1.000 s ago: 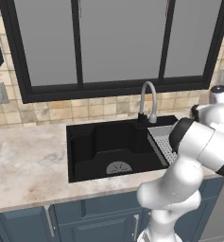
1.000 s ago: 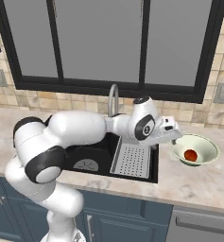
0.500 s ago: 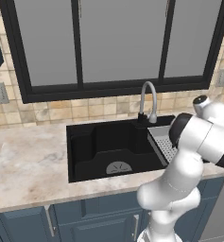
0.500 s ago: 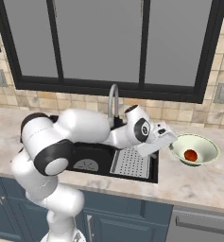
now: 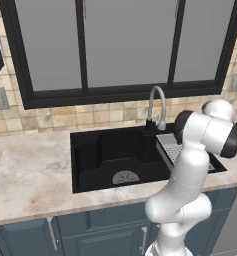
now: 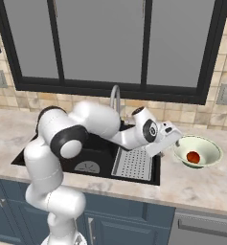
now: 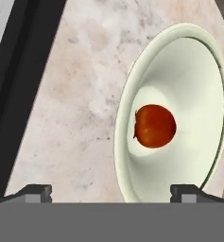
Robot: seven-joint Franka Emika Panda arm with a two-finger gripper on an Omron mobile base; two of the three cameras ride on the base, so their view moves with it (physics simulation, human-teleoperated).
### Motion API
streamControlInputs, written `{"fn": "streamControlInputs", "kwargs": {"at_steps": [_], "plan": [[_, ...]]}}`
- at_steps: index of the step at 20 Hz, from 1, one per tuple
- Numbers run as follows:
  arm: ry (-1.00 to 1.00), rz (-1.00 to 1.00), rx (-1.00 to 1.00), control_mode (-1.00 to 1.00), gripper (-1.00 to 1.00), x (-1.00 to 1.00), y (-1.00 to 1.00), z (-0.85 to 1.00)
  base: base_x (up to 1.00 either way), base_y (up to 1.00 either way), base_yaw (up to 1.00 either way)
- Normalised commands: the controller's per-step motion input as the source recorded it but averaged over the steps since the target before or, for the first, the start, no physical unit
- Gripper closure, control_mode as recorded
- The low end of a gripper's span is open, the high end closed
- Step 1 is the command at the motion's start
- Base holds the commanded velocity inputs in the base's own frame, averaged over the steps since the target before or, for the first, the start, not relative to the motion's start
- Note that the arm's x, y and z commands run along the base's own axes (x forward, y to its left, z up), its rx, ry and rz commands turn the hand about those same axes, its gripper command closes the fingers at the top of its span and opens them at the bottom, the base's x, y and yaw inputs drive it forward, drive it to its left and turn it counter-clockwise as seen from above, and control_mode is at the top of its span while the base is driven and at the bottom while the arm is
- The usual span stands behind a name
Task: Pick the tomato from the sink and place it in the bowl. Then pick the bowl and place it in the microwave. Then close the microwave door and press the start button.
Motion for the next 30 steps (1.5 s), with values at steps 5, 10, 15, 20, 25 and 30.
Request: {"fn": "streamControlInputs", "kwargs": {"at_steps": [5,10,15,20,25,30], "plan": [[0.08,0.07,0.00,-1.00,-1.00,0.46,-0.21,-0.22,0.00,0.00,0.00],[0.08,0.07,0.00,-1.00,-1.00,0.31,-0.25,-0.28,0.00,0.00,0.00],[0.03,0.03,0.00,-1.00,-1.00,0.13,-0.30,-0.12,0.00,0.00,0.00],[0.04,0.01,0.00,-1.00,1.00,0.00,-0.22,-0.11,0.00,0.00,0.00],[0.02,0.00,0.00,-1.00,1.00,0.00,-0.02,-0.03,0.00,0.00,0.00],[0.00,0.01,0.00,-1.00,1.00,-0.36,0.04,0.54,0.00,0.00,0.00]]}}
